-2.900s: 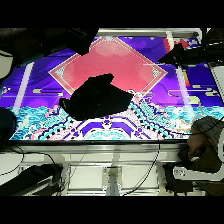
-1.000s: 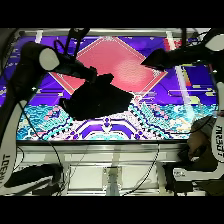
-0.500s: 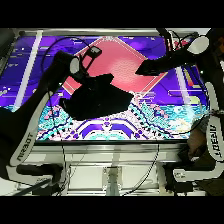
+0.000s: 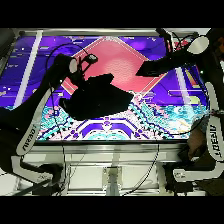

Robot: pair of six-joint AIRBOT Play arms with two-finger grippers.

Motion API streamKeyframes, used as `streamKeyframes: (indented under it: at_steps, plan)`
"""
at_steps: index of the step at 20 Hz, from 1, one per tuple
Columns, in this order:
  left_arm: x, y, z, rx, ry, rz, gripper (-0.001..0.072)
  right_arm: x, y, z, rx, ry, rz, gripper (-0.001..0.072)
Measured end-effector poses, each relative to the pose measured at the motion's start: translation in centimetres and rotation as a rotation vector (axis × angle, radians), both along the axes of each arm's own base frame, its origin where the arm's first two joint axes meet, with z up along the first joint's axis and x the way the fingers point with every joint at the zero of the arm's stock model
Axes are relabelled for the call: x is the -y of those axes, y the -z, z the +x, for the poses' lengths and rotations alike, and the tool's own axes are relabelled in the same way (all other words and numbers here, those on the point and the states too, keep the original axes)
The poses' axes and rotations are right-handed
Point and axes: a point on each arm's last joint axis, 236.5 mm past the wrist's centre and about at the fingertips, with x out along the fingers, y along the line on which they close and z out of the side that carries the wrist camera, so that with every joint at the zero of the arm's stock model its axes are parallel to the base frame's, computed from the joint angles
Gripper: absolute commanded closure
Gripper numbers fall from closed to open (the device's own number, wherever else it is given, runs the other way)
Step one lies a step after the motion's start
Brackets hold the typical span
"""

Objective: Fold the clothes and pants, and hang the long-sleeved shirts on hangers.

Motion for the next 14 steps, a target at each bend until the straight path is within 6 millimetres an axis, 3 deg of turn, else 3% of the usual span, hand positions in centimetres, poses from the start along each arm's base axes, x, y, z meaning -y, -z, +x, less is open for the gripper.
streamKeyframes:
  at_steps: [2,4,13,14]
  plan:
    - [0.2,0.1,0.0,-0.012,0.020,-0.039,0.0273,0.0,0.0,-0.1,-0.002,-0.002,-0.001,0.0301]
    - [0.3,0.4,0.0,-0.025,0.038,-0.057,0.0274,0.0,0.1,-0.3,-0.009,-0.007,-0.002,0.0069]
    - [1.0,4.1,-0.4,-0.118,0.095,-0.087,0.0274,-0.1,0.2,-0.8,-0.027,-0.021,0.000,0.0066]
    - [1.0,4.6,-0.4,-0.128,0.094,-0.085,0.0325,-0.2,0.1,-0.8,-0.027,-0.021,0.001,0.0076]
